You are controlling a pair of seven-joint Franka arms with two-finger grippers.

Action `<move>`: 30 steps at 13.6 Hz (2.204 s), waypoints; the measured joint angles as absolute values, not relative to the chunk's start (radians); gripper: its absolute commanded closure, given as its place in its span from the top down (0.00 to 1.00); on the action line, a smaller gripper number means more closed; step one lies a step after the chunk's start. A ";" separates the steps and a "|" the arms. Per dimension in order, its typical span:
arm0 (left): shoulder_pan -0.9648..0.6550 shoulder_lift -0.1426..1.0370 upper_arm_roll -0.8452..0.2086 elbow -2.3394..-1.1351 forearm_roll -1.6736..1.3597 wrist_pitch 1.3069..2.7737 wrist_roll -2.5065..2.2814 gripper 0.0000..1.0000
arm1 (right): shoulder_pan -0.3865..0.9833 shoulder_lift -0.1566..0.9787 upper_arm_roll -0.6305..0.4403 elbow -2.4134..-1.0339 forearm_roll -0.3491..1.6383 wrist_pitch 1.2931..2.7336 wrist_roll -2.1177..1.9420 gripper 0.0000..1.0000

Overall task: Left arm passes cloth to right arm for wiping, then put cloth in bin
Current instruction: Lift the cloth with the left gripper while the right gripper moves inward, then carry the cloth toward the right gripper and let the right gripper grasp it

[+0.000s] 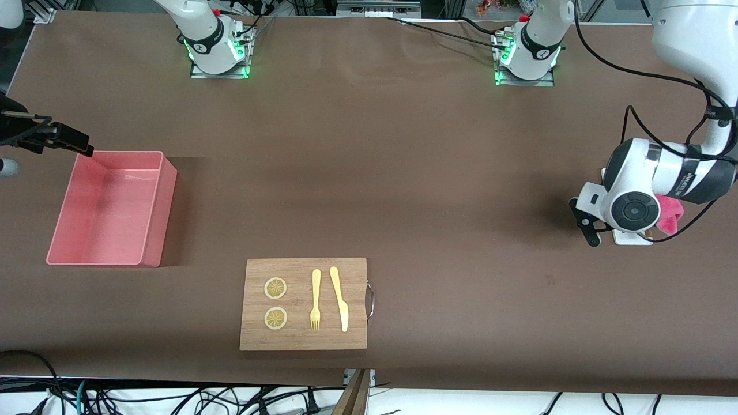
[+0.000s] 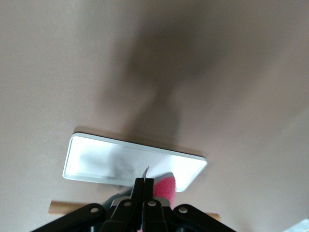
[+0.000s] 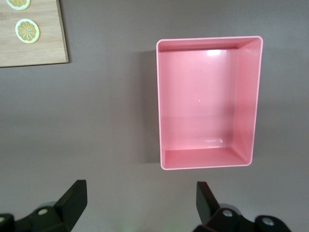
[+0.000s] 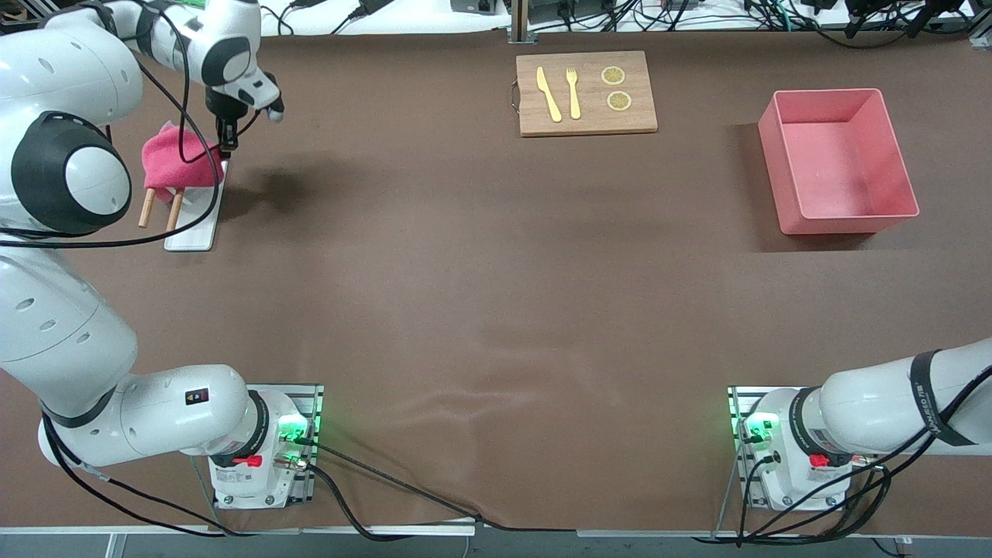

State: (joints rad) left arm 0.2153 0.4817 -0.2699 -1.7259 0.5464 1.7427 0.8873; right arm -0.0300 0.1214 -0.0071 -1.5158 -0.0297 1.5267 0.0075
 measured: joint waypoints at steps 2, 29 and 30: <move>0.184 0.478 -0.278 -1.648 0.456 1.640 0.886 0.00 | -0.019 0.151 -0.001 -1.516 -0.029 1.528 0.008 0.99; -0.353 0.550 -0.286 -1.294 -0.480 1.891 -0.176 0.00 | 0.159 0.552 0.303 -1.544 0.301 2.111 1.238 0.99; -0.361 0.557 -0.286 -1.280 -0.496 1.902 -0.178 0.00 | 0.160 0.564 0.310 -1.545 0.301 2.119 1.244 0.99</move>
State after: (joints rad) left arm -0.3613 0.5570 -0.2862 -1.2802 -0.4961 1.9022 -0.1784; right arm 0.1598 0.5636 0.3100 -1.5445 0.3008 2.1186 1.2442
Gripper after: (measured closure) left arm 0.982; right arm 0.004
